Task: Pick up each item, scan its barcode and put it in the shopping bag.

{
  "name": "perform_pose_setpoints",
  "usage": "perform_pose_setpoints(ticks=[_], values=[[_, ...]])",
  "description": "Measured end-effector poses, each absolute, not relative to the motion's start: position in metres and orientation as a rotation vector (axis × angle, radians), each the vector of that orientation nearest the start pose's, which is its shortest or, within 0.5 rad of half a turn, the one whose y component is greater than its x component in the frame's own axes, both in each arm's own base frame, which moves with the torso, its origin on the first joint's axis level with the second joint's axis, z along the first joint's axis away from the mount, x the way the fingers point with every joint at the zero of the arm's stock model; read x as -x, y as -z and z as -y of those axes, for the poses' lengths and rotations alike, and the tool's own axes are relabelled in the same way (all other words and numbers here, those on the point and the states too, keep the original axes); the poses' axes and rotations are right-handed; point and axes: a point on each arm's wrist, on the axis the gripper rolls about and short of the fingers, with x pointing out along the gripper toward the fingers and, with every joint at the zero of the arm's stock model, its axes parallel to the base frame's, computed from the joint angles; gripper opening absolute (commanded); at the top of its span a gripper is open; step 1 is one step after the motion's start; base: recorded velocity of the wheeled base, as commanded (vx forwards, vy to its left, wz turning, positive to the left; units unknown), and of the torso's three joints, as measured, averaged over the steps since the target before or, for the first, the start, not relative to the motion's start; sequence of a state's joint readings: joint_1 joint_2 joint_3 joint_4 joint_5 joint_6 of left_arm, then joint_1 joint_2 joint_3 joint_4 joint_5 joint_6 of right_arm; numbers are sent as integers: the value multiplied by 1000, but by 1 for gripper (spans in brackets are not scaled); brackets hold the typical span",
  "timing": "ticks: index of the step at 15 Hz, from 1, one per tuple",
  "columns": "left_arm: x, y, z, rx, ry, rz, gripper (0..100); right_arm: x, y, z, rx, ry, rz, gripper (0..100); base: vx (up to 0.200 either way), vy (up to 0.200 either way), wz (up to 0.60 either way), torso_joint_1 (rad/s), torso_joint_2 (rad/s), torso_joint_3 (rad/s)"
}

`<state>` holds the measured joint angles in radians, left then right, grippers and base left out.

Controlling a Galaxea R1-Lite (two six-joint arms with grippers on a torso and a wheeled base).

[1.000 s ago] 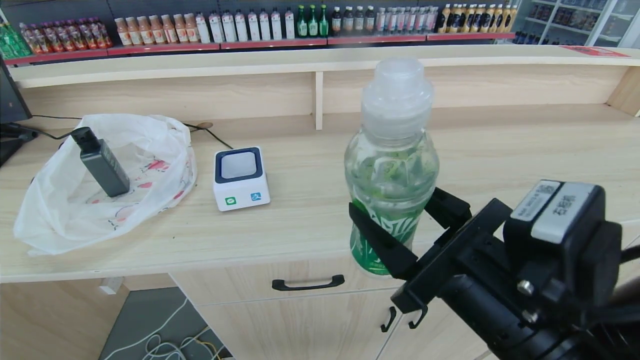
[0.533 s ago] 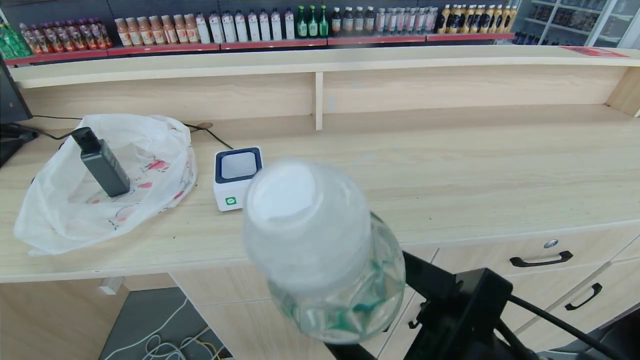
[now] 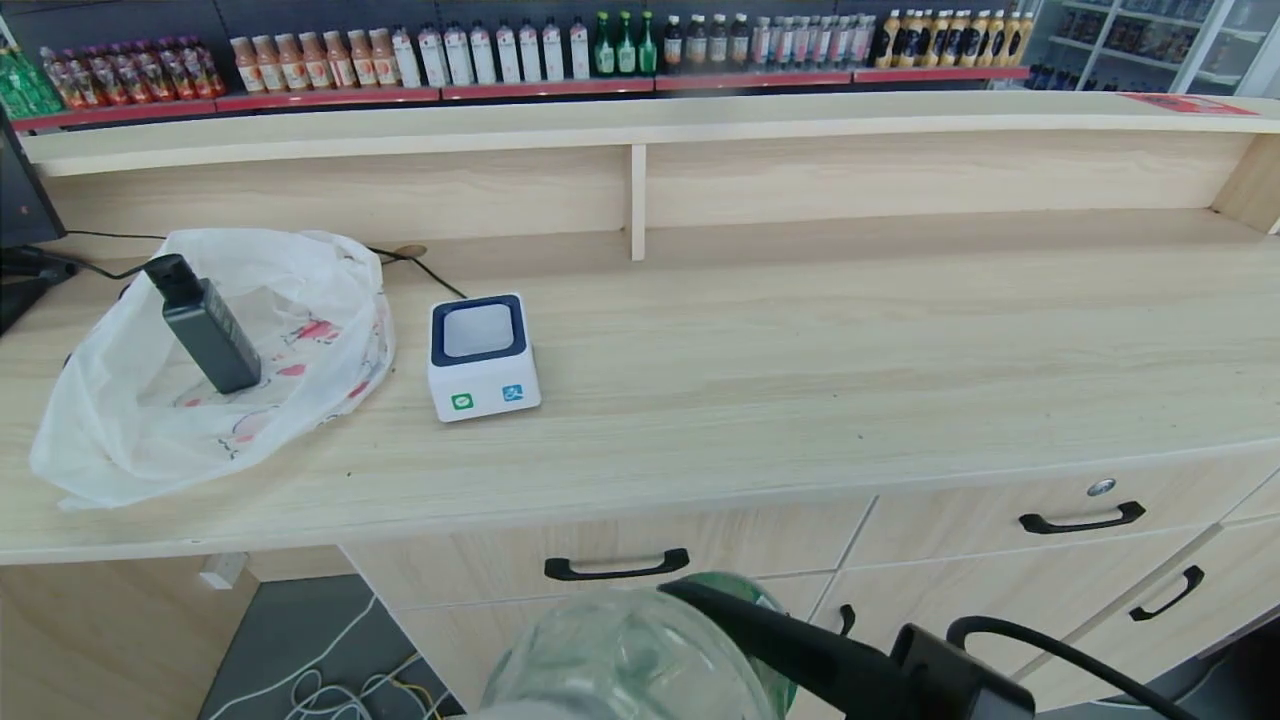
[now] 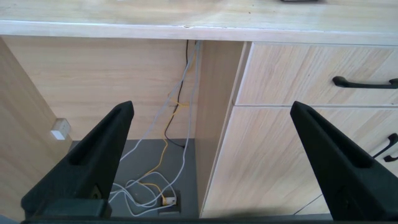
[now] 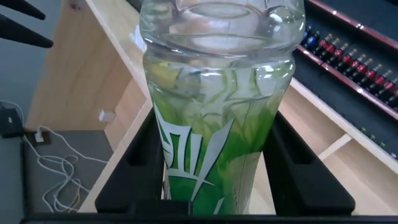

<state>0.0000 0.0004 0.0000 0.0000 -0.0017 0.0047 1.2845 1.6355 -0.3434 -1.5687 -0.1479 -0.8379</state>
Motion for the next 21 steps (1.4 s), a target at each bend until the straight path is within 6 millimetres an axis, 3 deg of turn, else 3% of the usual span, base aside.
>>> perform_pose_setpoints(ticks=[4, 11, 21], values=[[23, -75, 0, -5, 2, 0, 100, -70, -183, -228, 614, -955, 742, 0, 0, 0, 0, 0, 0, 0], [23, -75, 0, -4, 2, 0, 100, -65, -179, -211, 772, -913, 815, 0, 0, 0, 0, 0, 0, 0], [23, -75, 0, -4, 2, 0, 100, -69, -183, -190, 1192, -666, 1027, 0, 0, 0, 0, 0, 0, 0]])
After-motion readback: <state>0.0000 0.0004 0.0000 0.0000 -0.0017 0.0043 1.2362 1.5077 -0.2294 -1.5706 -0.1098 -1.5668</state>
